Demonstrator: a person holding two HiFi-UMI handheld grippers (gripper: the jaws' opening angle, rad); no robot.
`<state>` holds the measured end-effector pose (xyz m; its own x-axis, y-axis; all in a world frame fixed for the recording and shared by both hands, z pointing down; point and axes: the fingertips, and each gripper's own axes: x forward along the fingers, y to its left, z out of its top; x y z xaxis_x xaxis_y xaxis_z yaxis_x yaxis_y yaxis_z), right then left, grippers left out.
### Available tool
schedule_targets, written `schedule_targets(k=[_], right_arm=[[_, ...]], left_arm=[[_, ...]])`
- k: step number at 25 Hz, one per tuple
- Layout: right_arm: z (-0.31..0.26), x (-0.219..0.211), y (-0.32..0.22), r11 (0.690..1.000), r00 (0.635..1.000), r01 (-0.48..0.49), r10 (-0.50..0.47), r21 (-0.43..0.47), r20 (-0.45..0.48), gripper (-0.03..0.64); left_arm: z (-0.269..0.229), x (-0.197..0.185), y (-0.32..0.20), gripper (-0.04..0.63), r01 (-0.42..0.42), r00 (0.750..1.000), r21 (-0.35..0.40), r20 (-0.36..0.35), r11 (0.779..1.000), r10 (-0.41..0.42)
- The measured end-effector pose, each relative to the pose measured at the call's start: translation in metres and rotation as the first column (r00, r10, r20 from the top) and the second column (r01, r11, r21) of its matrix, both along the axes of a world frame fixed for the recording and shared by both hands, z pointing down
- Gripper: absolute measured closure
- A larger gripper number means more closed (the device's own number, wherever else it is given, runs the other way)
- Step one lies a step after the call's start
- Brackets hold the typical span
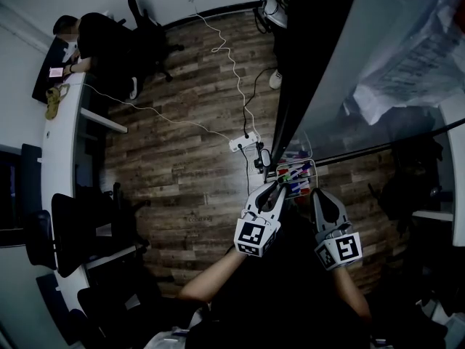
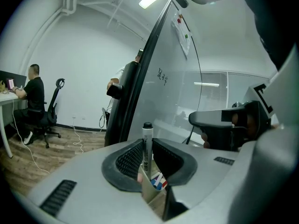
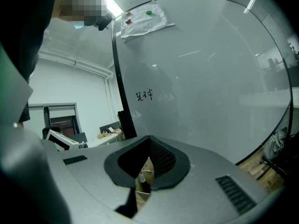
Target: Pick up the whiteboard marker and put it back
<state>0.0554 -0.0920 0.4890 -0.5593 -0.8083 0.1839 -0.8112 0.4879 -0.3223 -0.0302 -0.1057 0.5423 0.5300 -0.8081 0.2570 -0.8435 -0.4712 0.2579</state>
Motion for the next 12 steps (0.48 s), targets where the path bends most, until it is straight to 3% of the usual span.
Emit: schedule_targets(k=[12], right_arm=[[0.0016,-0.0056,-0.0014,1.000,1.000,0.010,-0.010,-0.006,0.000,0.603]], left_arm=[[-0.0036,-0.0030,0.0030,0.523,-0.005,1.000,0.003,-0.012,1.000,0.005]])
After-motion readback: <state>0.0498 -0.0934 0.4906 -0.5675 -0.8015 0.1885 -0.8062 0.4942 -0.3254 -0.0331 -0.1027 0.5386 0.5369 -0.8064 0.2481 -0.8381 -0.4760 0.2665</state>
